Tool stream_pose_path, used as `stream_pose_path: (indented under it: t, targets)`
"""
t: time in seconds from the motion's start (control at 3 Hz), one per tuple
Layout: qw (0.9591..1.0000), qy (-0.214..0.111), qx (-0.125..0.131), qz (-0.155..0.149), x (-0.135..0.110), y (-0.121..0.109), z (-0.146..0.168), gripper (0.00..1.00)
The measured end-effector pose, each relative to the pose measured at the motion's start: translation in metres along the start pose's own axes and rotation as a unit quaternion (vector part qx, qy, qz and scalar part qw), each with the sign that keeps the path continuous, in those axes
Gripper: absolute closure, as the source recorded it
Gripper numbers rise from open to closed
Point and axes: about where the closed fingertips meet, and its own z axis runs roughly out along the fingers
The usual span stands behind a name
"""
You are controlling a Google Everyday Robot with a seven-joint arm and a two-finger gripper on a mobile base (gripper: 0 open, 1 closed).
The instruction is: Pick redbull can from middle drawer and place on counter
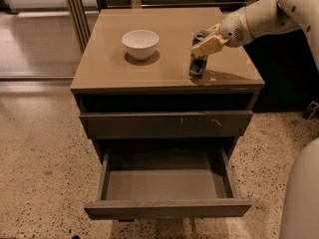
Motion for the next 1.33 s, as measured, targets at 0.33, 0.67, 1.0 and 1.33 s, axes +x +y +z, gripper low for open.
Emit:
stream_pose_path:
  t: [0.33,0.67,1.0,1.33]
  targets:
    - [0.9995,0.008,0.0,0.029,0.004,-0.008,0.002,1.0]
    - [0.9986,0.012,0.0,0.052,0.01,-0.013,0.003,1.0]
    - [0.9979,0.006,-0.001,0.064,0.015,-0.015,0.004,1.0]
    - [0.9979,0.006,-0.001,0.064,0.012,-0.015,0.002,0.81]
